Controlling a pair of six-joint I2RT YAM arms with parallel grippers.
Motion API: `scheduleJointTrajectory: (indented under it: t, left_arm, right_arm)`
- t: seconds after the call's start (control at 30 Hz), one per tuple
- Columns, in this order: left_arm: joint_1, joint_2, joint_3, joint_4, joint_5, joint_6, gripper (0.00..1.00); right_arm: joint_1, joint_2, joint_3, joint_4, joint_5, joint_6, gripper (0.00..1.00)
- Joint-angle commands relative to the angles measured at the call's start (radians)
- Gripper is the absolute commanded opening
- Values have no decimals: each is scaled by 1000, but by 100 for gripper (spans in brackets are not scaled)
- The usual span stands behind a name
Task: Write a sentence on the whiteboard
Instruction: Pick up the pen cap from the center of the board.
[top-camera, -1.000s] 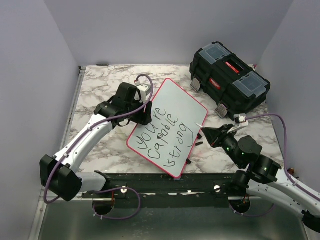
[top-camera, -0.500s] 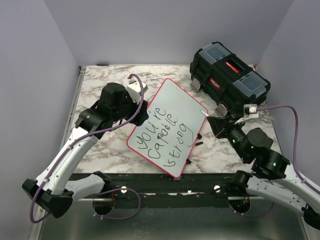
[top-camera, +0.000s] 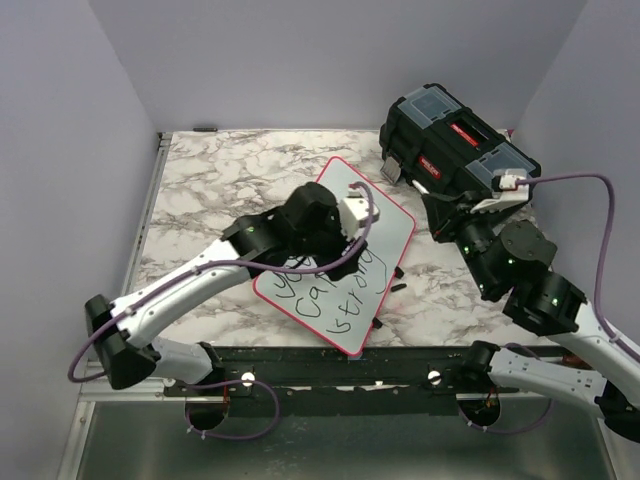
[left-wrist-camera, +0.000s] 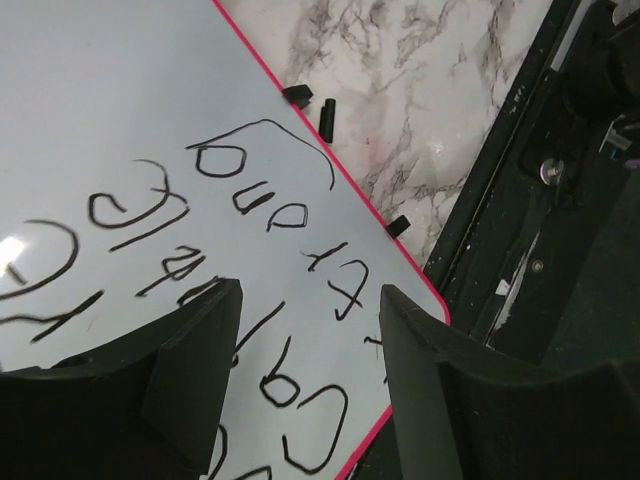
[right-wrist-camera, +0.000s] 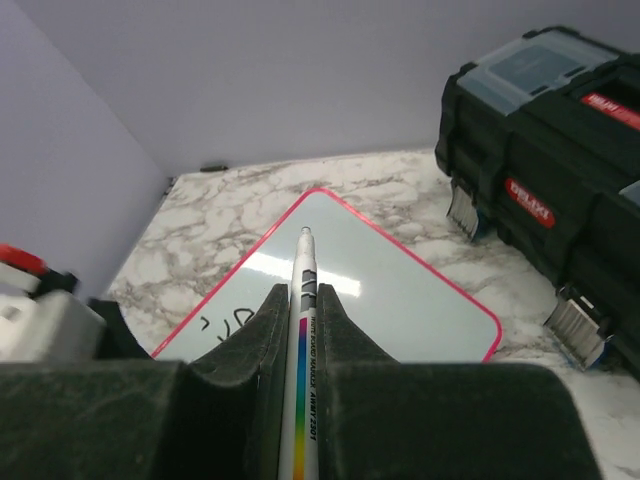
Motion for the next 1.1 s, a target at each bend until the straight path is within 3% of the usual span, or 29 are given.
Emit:
scheduleJointTrajectory:
  t: [0.0,0.3,0.57,1.07]
  left_arm:
    - [-105,159,45,67,-66,17,58]
    - [-217,463,202,119,-122,17,54]
    - [-252,673,323,105,-160,18,51]
    - [-255,828,395,74,-210,52,45]
  right_arm:
    - [6,-40,75,-1,135,-134,1]
    - [6,-102,206,-18,197,-244,1]
    - [8,-153,203,32,94,-280,1]
    - [7,-149,177,34,50,-245,1]
